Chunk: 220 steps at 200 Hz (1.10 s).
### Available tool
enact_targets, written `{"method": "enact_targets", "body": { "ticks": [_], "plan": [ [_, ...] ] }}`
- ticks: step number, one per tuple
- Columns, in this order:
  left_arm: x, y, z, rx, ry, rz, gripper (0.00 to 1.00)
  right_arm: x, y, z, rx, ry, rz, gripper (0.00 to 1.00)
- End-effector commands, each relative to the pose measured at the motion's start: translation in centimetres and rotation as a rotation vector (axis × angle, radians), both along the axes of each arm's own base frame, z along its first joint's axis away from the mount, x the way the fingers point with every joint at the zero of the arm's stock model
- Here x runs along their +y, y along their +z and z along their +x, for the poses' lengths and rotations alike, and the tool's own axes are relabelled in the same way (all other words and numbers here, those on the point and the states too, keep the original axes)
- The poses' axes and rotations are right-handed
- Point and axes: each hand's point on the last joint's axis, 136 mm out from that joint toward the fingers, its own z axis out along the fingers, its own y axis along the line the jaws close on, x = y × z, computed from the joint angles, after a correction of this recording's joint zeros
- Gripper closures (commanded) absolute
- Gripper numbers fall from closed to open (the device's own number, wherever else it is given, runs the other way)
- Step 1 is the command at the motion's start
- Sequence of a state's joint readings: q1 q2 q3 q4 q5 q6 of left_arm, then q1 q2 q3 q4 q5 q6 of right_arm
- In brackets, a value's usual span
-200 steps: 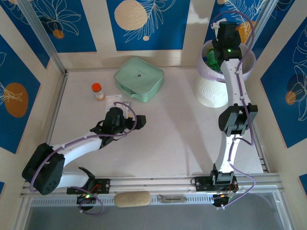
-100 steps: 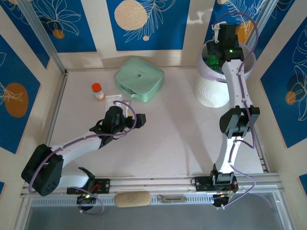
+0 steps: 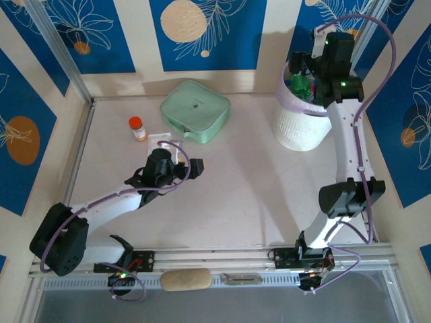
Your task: Put the plastic bottles in the bin
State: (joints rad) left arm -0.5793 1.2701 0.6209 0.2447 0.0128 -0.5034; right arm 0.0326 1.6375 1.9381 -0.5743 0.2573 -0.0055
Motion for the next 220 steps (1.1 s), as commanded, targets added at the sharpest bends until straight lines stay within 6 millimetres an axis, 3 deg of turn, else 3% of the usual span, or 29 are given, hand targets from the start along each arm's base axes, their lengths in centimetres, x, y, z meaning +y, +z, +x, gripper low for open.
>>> {"method": "enact_targets", "body": {
  "ticks": [1,26,64,87,115,162,202,220],
  "plan": [
    [1.5,2.4,1.3,-0.078,0.048,0.03,0.0,4.0,-0.5,-2.9,-0.026,0.154,0.185,0.0],
    [3.5,2.6,2.5,-0.101,0.109,0.085,0.0,7.1,-4.4,-6.7,0.015,0.234,0.252,0.01],
    [8.5,2.6,4.6,-0.123,0.275,0.175,0.0,10.0,-13.7,-11.2,0.159,0.243,0.254,0.01],
    [11.8,2.6,5.4,-0.134,0.369,0.253,0.0,9.9,-19.3,-12.5,0.225,0.177,0.207,0.01],
    [14.7,2.5,5.5,-0.161,0.436,0.365,0.0,8.5,-24.6,-12.5,0.276,0.108,0.156,0.01],
    [17.8,1.1,5.2,-0.198,0.528,0.54,0.0,6.7,-29.1,-11.9,0.297,0.053,0.082,0.01],
    [19.7,0.4,5.6,-0.203,0.589,0.627,0.0,4.0,-28.3,-10.3,0.2,0.001,0.092,0.01],
    [20.1,0.4,5.7,-0.218,0.597,0.653,0.0,2.5,-29.9,-10.5,0.211,-0.048,0.092,0.01]
  ]
}}
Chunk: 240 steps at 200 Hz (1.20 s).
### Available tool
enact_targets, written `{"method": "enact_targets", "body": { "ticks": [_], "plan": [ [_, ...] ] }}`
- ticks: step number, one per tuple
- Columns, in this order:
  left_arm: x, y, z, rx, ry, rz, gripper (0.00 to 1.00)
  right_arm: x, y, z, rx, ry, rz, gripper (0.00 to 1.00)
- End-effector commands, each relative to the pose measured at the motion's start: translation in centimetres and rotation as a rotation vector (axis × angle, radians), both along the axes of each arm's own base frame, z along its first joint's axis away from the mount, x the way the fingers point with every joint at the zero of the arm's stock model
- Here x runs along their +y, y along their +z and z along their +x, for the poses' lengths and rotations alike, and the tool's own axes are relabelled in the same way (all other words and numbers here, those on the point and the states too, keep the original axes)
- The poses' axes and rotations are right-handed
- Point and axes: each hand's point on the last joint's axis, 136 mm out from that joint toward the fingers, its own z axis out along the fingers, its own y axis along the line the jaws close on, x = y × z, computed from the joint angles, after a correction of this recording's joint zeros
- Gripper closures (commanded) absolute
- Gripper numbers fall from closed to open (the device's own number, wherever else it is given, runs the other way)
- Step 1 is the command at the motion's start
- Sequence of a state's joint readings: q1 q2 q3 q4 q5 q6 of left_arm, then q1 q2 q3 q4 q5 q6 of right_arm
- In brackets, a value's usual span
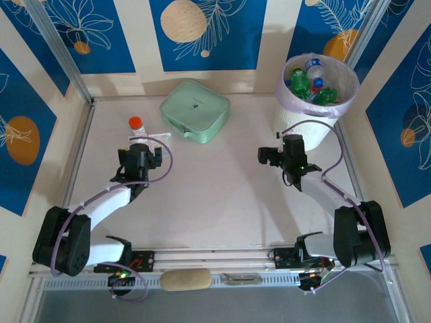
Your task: Put the plastic bottles in the bin
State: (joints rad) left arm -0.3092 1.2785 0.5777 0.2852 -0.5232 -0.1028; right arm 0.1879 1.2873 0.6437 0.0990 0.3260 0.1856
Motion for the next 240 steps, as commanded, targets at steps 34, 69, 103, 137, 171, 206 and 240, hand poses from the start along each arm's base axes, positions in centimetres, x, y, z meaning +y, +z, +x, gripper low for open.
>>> {"method": "enact_targets", "body": {
  "ticks": [34,69,103,137,171,206,240],
  "plan": [
    [3.4,-1.3,0.0,-0.052,0.129,0.142,0.0,-2.5,-2.4,1.1,-0.08,-0.05,0.002,0.01],
    [2.9,-2.1,1.0,-0.076,0.069,0.136,0.0,-1.7,-2.0,2.9,-0.12,0.019,-0.038,0.01],
    [2.3,-2.5,1.5,-0.157,-0.006,0.146,0.0,-3.0,-2.3,3.5,-0.185,-0.02,-0.059,0.01],
    [1.3,-3.5,1.7,-0.148,-0.118,0.075,0.0,-4.6,-2.8,2.6,-0.249,-0.049,0.043,0.01],
    [1.7,-4.7,1.6,-0.186,-0.172,-0.014,0.0,-4.5,-3.1,2.4,-0.246,-0.053,0.031,0.01],
    [1.5,-5.1,1.4,-0.151,-0.185,-0.021,0.0,-4.5,-3.0,2.5,-0.256,-0.057,0.018,0.01],
    [1.6,-5.0,1.8,-0.148,-0.177,-0.016,0.0,-4.5,-3.0,2.4,-0.256,-0.057,0.018,0.01]
  ]
}}
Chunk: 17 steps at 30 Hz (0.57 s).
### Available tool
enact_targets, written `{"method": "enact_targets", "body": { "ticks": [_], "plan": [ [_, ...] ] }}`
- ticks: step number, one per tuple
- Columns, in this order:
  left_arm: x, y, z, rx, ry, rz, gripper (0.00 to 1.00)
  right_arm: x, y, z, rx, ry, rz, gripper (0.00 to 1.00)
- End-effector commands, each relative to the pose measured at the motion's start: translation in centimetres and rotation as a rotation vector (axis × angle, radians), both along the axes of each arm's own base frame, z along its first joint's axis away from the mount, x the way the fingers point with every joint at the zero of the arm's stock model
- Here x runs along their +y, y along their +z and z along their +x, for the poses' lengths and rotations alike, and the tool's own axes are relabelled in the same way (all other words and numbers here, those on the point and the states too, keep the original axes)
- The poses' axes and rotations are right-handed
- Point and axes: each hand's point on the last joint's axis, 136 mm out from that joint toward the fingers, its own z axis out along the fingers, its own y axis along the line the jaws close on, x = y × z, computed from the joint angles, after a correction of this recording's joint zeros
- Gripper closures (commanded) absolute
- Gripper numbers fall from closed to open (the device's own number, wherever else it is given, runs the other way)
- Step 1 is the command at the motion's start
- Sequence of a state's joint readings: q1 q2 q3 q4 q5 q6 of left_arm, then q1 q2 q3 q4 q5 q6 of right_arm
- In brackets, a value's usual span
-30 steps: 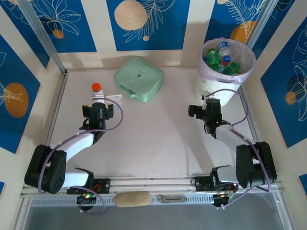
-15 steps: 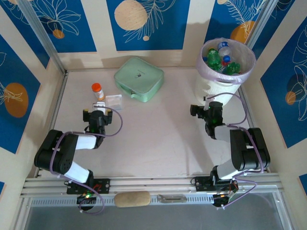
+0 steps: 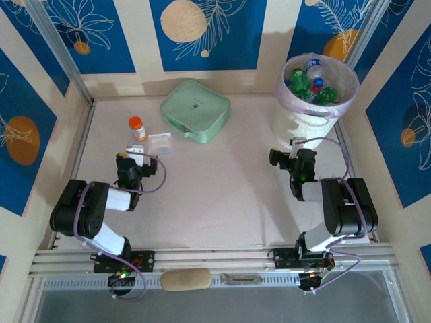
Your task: Put the plastic bottles in the bin
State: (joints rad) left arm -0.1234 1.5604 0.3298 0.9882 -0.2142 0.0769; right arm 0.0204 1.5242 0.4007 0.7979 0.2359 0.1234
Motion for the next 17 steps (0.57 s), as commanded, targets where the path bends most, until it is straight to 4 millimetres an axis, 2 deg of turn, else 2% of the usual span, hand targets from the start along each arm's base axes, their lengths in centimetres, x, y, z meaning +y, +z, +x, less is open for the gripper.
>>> {"method": "enact_targets", "body": {
  "ticks": [1,17],
  "plan": [
    [-0.24,0.75,0.61,-0.028,-0.013,-0.024,0.0,0.23,0.93,0.35,-0.04,0.001,0.004,0.01],
    [-0.35,0.57,0.78,-0.015,-0.018,-0.025,0.0,0.26,0.95,0.37,-0.039,0.003,0.006,0.01]
  ]
}}
